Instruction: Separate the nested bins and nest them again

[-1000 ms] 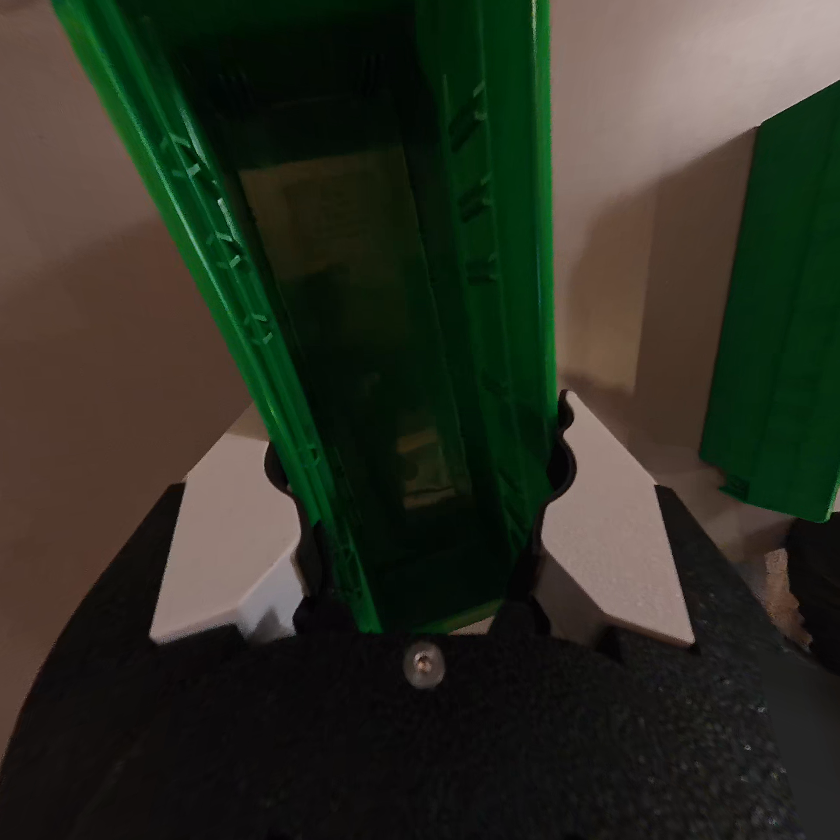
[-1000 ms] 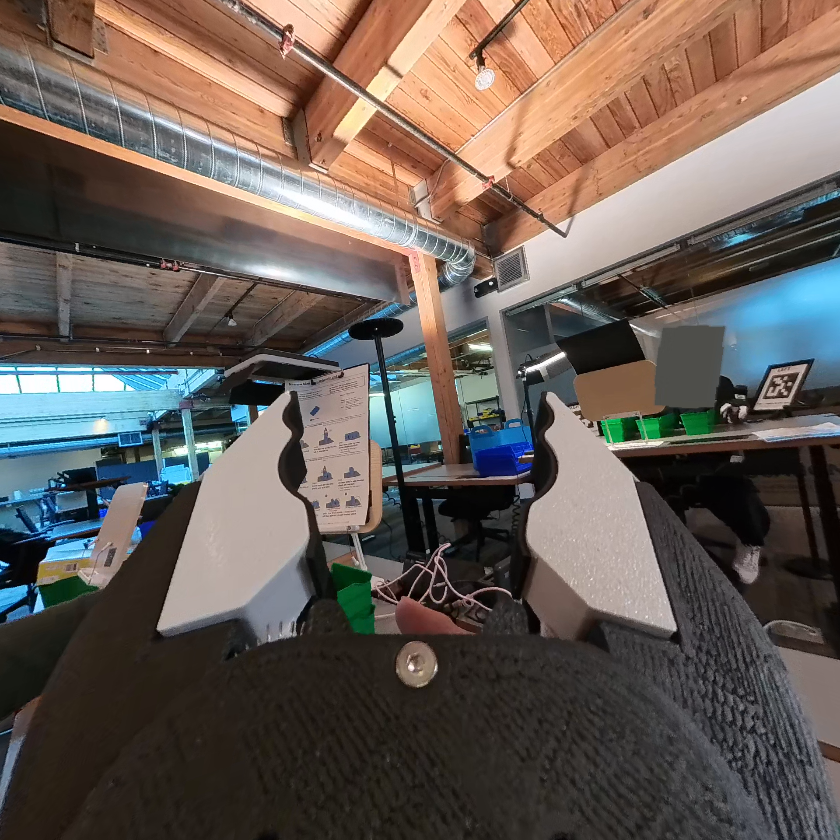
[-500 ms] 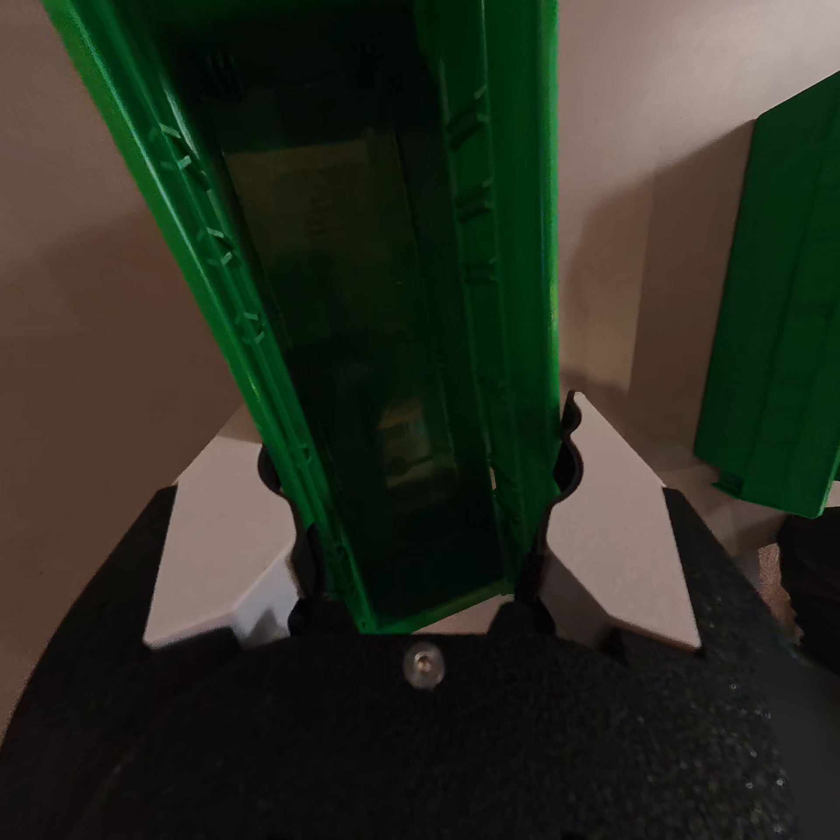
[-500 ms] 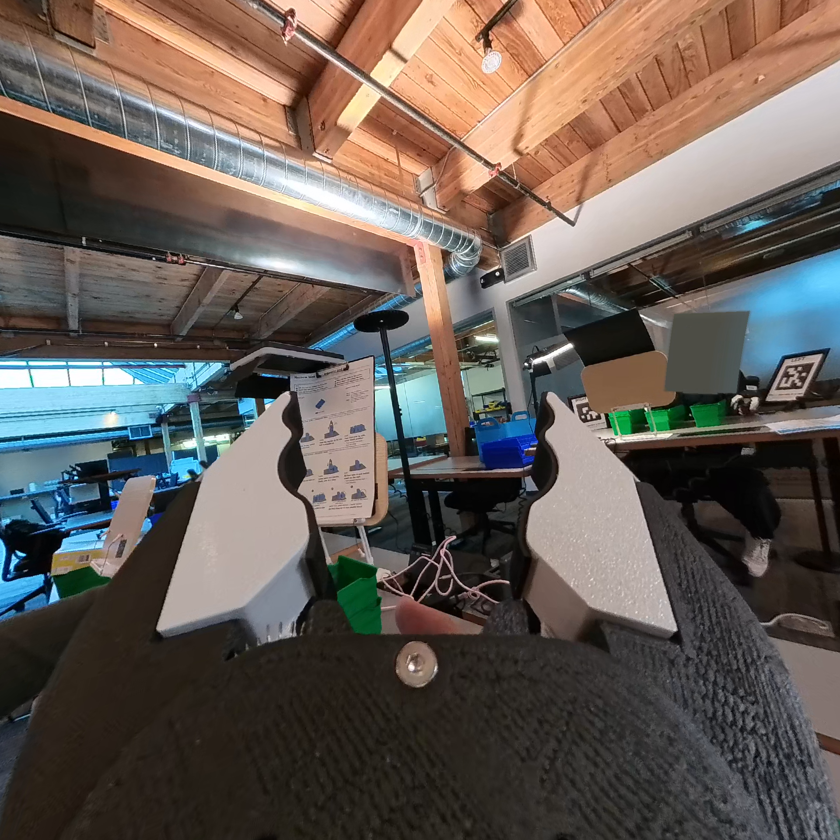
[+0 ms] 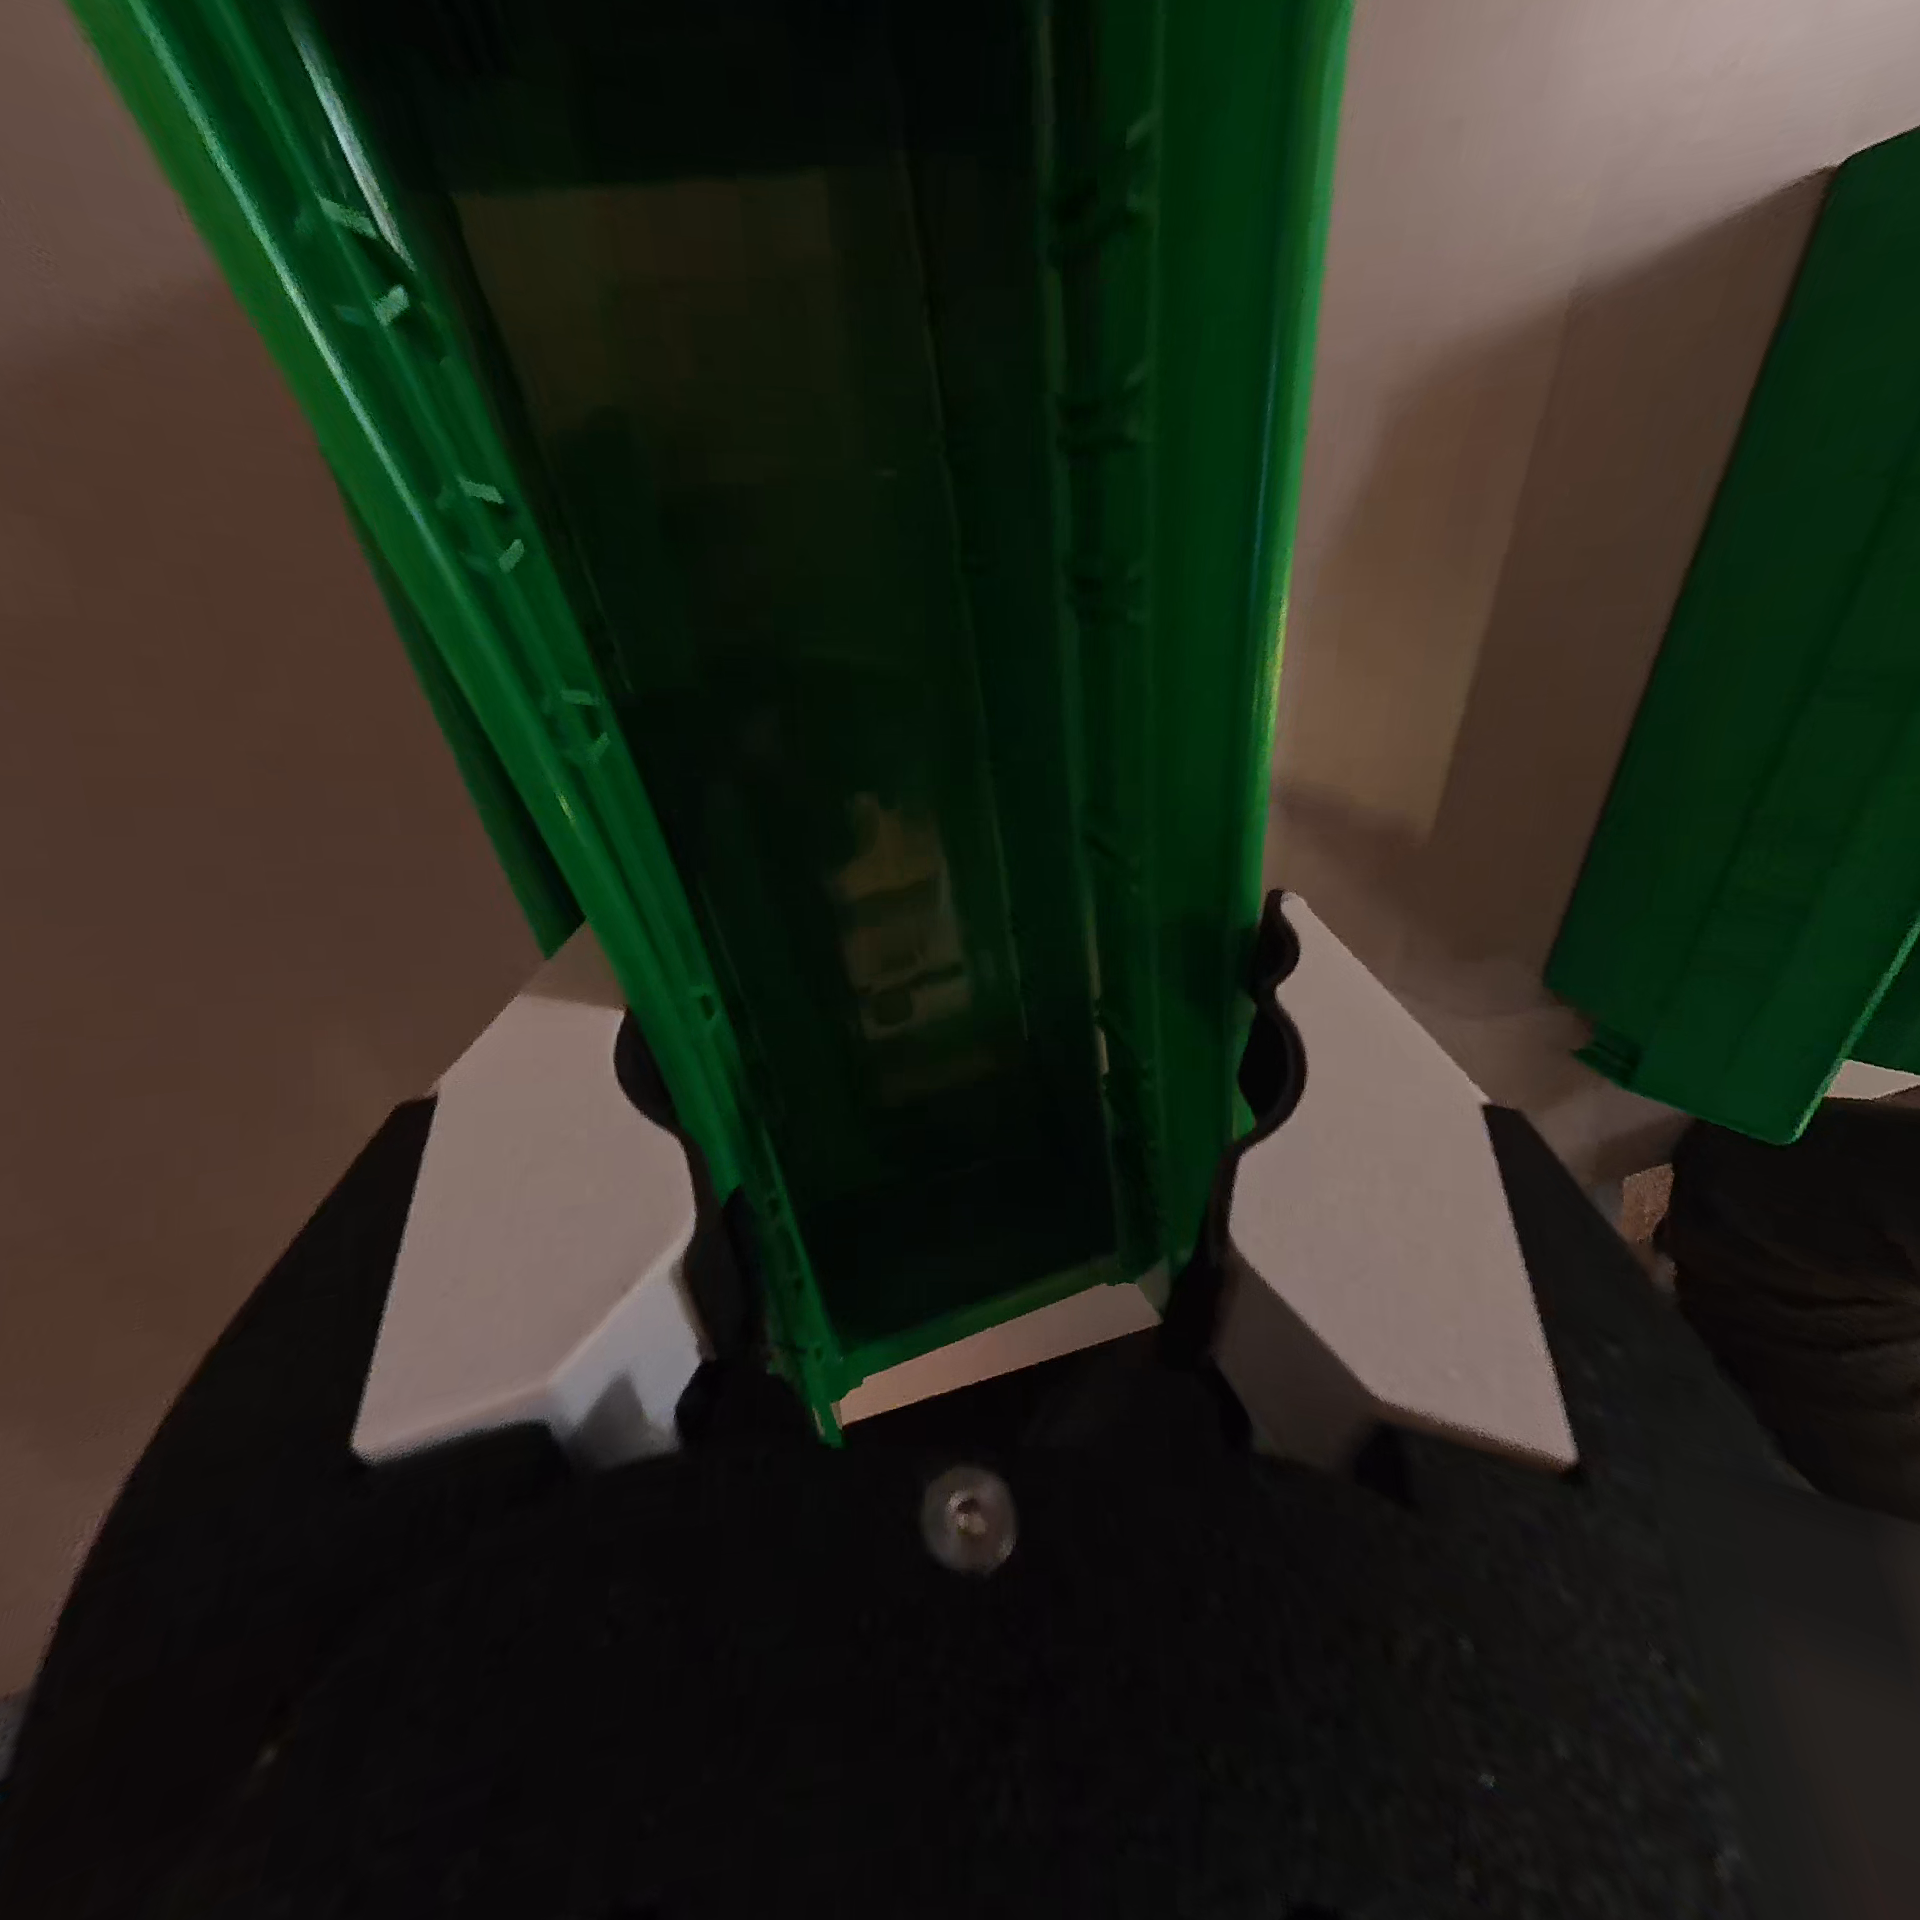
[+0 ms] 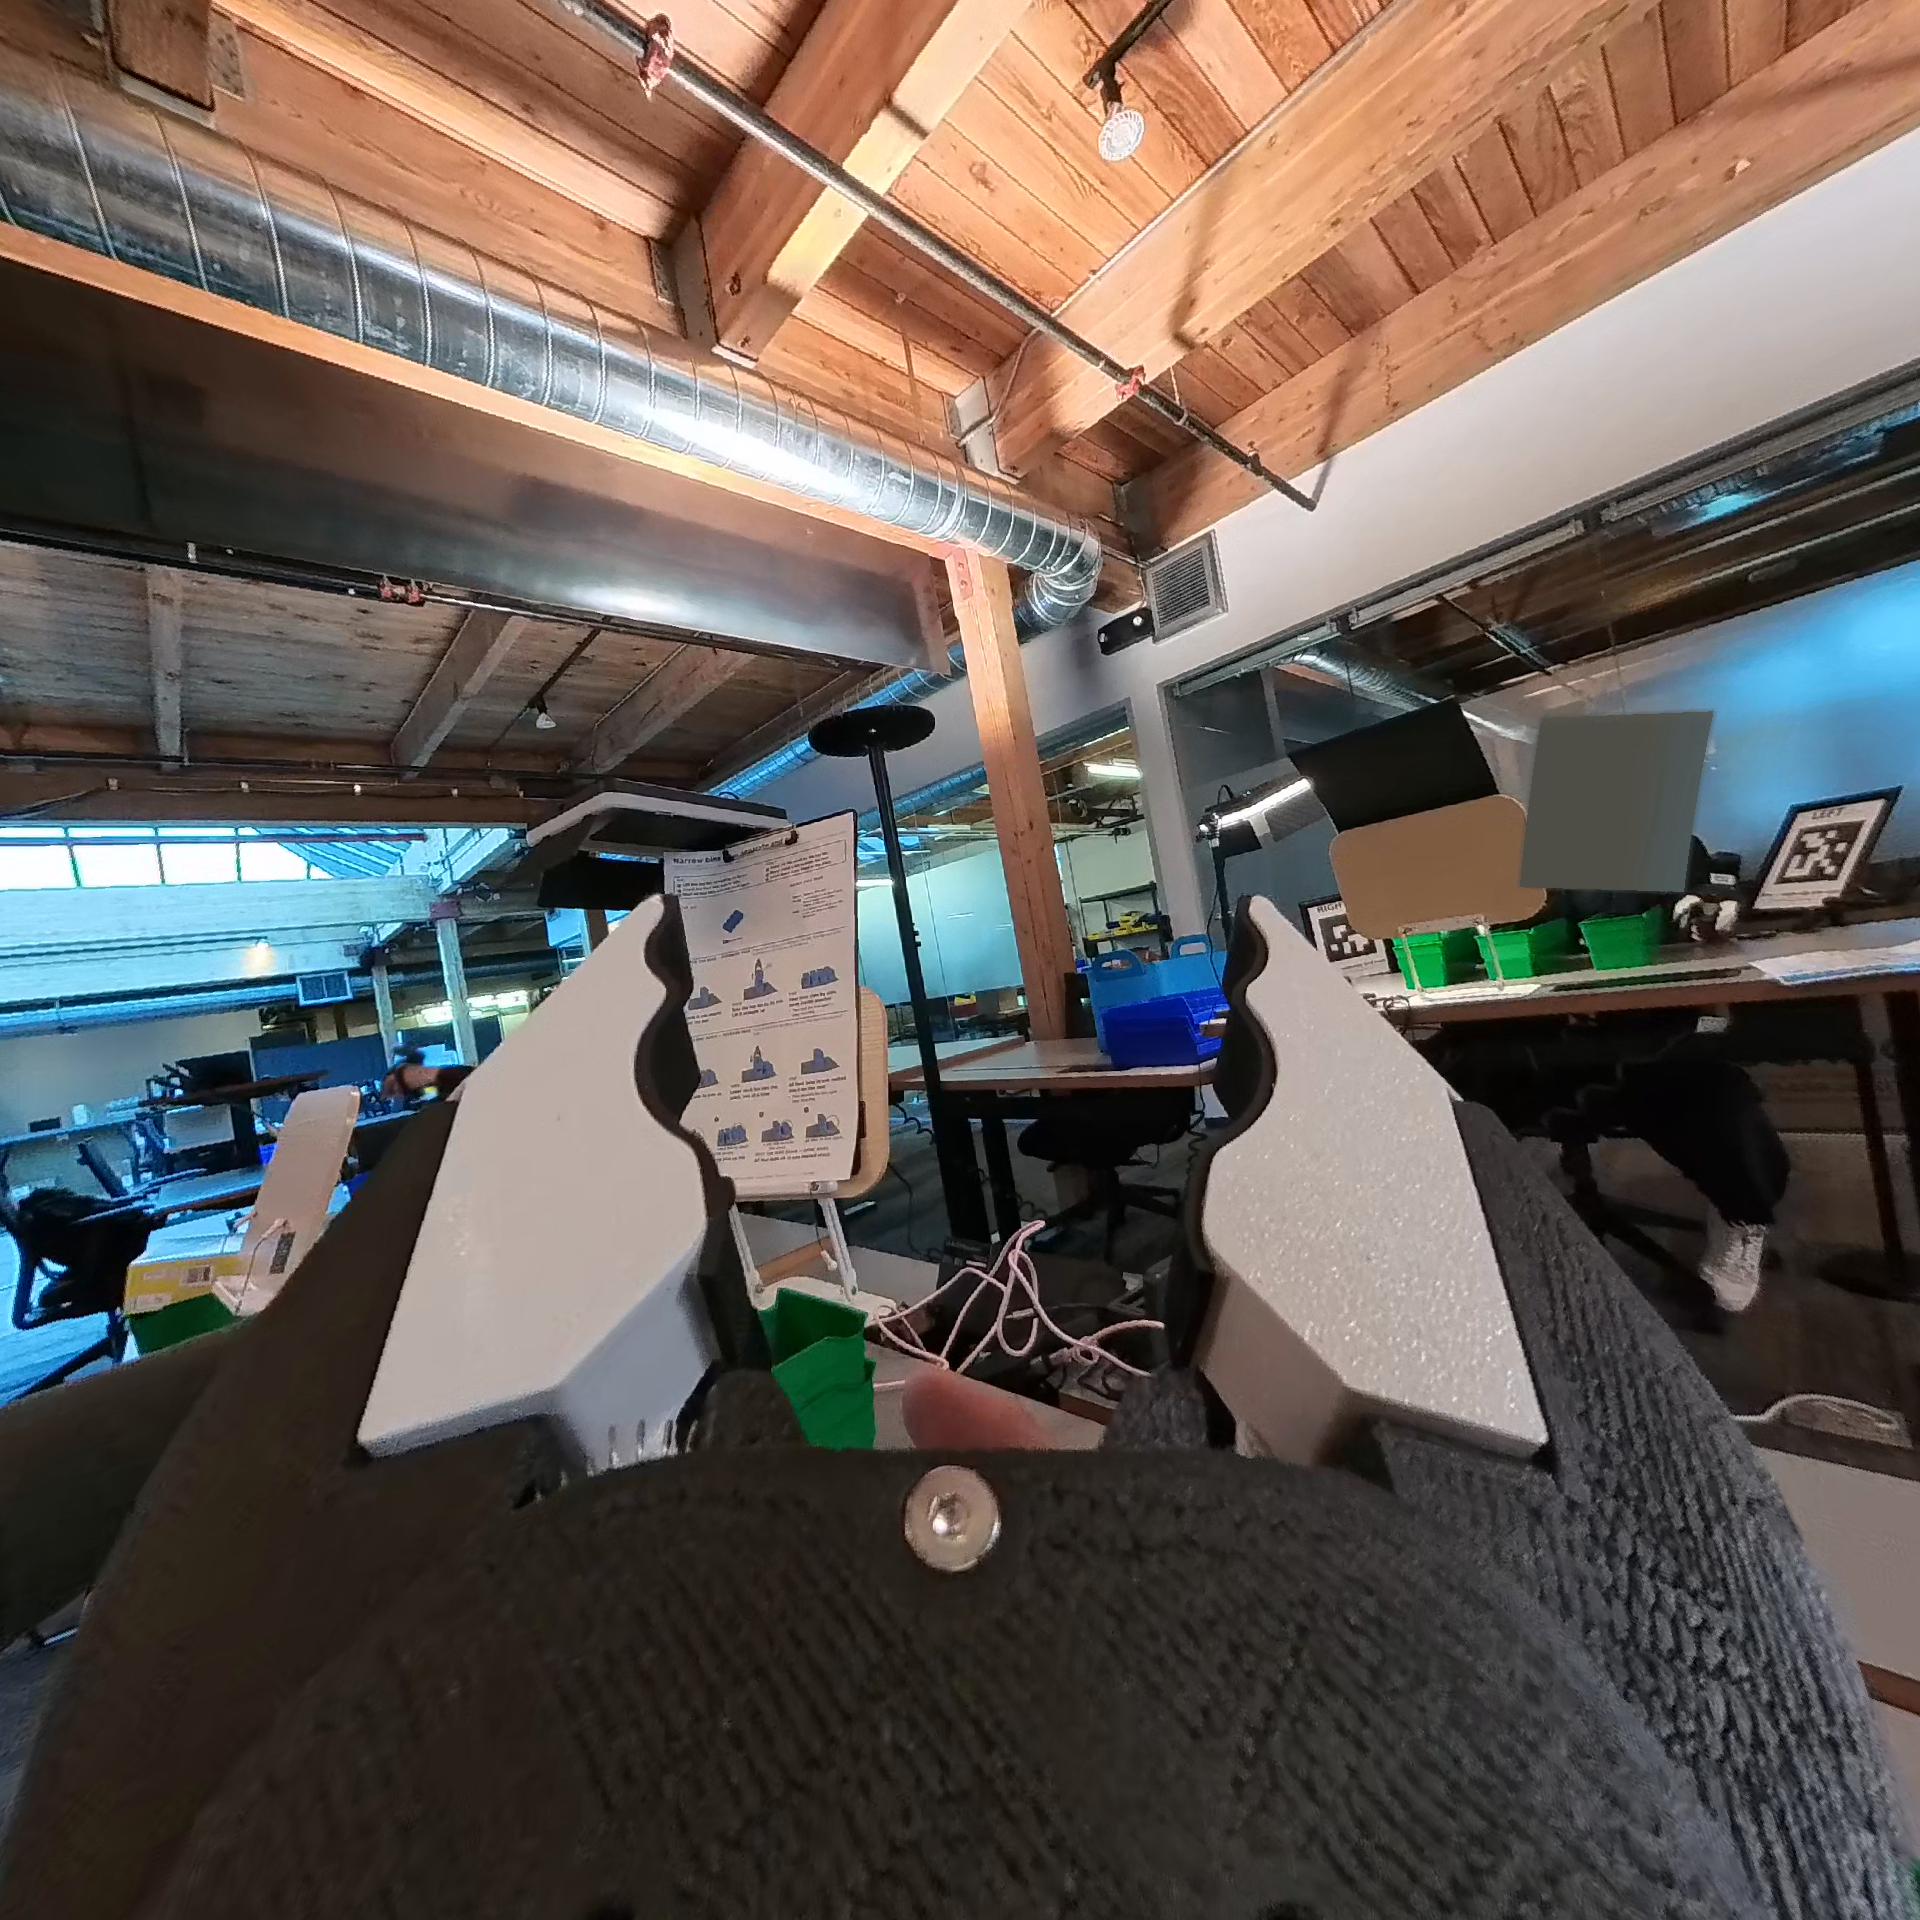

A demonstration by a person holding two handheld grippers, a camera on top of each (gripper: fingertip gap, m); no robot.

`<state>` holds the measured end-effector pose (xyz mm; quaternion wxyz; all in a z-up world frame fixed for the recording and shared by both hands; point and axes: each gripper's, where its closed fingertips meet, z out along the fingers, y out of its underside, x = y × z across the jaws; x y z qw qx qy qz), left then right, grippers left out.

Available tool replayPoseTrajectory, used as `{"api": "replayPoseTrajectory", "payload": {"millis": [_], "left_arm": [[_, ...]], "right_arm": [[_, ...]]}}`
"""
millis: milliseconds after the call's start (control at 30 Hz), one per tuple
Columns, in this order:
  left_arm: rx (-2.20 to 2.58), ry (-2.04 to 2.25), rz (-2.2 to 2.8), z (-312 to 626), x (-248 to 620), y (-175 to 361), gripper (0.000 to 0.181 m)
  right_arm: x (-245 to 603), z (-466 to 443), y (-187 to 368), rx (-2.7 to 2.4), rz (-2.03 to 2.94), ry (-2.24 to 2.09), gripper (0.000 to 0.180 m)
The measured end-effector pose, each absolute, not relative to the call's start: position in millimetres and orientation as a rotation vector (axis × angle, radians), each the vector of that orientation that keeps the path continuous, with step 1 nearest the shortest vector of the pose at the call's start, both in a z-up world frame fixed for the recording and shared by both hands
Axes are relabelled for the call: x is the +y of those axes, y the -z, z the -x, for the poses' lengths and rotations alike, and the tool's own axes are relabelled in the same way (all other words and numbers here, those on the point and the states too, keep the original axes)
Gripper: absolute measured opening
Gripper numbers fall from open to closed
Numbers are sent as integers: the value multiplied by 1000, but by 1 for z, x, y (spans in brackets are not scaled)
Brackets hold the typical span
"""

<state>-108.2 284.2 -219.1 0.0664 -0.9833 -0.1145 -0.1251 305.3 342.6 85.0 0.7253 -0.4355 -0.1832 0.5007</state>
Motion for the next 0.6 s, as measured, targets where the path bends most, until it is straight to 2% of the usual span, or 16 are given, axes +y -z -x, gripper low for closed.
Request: {"api": "replayPoseTrajectory", "payload": {"millis": [133,367,500,600], "left_arm": [[-355,461,2918,104,289,212,115],[-266,415,2921,77,273,206,150],[-165,497,3009,59,262,200,159],[-131,681,3106,46,248,194,159]], "right_arm": [[343,-304,-85,-406,964,-1103,103],[346,-309,-85,-387,962,-1101,104],[351,-308,-82,-384,980,-1103,104],[354,-308,-80,-383,987,-1106,104]]}}
